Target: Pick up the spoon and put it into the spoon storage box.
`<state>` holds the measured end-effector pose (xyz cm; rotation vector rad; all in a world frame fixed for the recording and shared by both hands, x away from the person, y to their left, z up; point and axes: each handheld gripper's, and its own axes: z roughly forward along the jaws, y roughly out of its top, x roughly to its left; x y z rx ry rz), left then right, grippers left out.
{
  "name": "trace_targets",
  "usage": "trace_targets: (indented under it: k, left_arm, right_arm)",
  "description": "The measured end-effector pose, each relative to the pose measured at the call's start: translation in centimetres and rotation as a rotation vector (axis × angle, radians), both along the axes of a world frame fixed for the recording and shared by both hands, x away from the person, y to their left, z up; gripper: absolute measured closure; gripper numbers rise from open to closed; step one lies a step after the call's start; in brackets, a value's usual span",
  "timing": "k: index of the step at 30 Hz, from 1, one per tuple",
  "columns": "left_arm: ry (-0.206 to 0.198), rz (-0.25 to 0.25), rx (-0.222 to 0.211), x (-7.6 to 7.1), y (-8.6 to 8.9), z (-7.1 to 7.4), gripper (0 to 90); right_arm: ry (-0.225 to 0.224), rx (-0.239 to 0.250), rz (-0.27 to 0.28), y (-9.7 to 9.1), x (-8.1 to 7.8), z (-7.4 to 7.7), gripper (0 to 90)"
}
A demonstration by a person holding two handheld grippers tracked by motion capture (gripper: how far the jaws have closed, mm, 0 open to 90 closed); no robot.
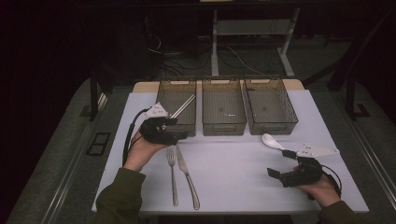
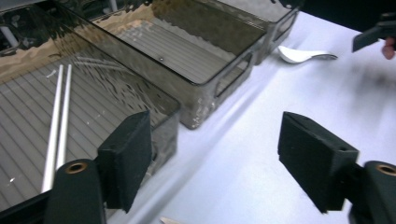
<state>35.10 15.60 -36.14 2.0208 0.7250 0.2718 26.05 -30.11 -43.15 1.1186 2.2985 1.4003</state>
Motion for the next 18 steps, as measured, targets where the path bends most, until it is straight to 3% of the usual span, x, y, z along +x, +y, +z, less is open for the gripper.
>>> trace_targets:
  k: [6, 18]
  left_arm:
    - [-0.017, -0.016, 0.009, -2.3, 0.3, -1.4, 18.6]
    - [-0.025, -0.040, -0.016, -5.8, 0.9, -4.1, 10.9]
  right_arm:
    - [0.005, -0.002, 0.006, 0.1, 0.0, 0.0, 0.7]
    - [-0.004, 0.002, 0.012, 0.1, -0.1, 0.1, 0.8]
